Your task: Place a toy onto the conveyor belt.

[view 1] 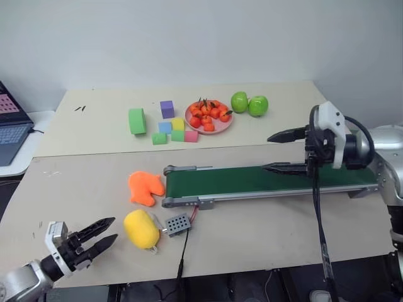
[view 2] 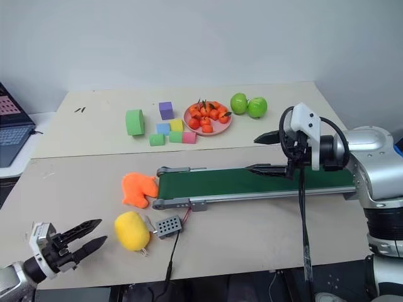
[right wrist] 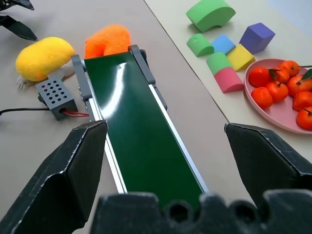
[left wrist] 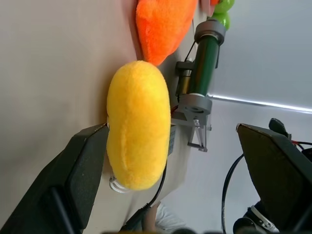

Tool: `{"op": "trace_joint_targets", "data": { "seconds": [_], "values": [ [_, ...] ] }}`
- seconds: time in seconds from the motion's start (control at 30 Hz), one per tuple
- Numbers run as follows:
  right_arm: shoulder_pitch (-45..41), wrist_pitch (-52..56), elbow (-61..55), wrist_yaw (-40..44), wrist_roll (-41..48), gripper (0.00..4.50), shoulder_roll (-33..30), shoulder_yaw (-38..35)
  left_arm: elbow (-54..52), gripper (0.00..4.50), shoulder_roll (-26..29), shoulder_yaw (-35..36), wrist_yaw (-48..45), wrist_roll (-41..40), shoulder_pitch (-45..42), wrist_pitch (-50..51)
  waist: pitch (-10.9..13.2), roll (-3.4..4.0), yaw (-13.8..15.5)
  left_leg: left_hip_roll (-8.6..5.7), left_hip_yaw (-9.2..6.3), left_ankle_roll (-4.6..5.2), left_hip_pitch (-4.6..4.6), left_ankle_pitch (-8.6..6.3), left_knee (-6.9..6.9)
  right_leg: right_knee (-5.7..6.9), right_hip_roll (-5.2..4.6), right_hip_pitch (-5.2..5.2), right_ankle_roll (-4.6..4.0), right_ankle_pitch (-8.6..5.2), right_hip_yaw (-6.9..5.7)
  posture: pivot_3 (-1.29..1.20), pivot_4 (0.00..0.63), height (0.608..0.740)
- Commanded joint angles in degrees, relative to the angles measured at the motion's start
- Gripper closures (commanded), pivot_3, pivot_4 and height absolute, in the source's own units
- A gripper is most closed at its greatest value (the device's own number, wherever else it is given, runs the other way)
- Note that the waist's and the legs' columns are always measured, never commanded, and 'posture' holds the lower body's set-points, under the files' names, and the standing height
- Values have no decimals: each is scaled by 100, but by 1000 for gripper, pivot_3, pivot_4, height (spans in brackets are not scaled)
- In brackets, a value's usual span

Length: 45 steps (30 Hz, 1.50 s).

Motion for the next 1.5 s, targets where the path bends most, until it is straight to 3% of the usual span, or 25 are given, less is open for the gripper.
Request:
{"op": "trace_joint_targets", "data": {
  "seconds": [0.03, 0.73, 0.83, 0.93, 1.17, 1.3, 1.4, 1.5],
  "values": [
    [26, 96, -272, -122, 161, 0, -116, -310, 64, 30, 45, -222, -393, 520, -136, 104, 0, 0, -1, 0, 1, 0, -1, 0, 0, 0, 0, -1, 0, 0, 0, 0, 150, 740],
    [906, 484, -1030, -514, 399, 0, -470, -931, 1066, 30, -388, -748, -1542, 2417, -1522, 285, -2, 4, 55, -1, 1, 2, 1, -1, 0, 0, -3, 4, 1, 0, 0, 0, 150, 740],
    [913, 493, -1043, -537, 404, 0, -480, -938, 1110, 766, -426, -760, -1641, 2586, -1570, 293, -3, 5, 65, 0, 1, 2, 2, -1, 0, 0, -3, 4, 1, 0, 0, 0, 150, 740],
    [894, 494, -1034, -535, 403, 0, -486, -931, 1117, 2060, -437, -758, -1765, 2745, -1597, 314, -3, 5, 61, 0, 1, 3, 1, -2, 0, -1, -3, 3, 1, 0, 0, 0, 150, 740],
    [806, 434, -946, -528, 403, 0, -458, -827, 1057, 4464, -454, -694, -1962, 3002, -1595, 247, -10, 17, 65, 1, 2, 4, 3, -2, 0, -1, -3, 5, 1, 0, 0, 0, 150, 740],
    [742, 385, -883, -492, 380, 0, -420, -742, 993, 4487, -424, -486, -2004, 2966, -1585, 287, -10, 18, 64, 2, 2, 4, 3, -2, -1, -1, -3, 5, 1, 0, 0, 0, 150, 740],
    [478, 320, -742, -437, 335, 0, -325, -522, 648, 4487, -137, 434, -2125, 2003, -1497, 1037, -4, 7, 24, 2, 2, 4, 1, -2, 0, -2, -3, 3, 1, 0, 0, 0, 150, 740],
    [260, 208, -536, -332, 276, 0, -262, -318, 408, 4487, 61, 999, -1991, 1677, -1527, 1133, 9, -17, -44, 7, 1, 5, -3, -7, 0, 2, 0, -5, 2, 0, -1, 0, 150, 740]
  ]
}}
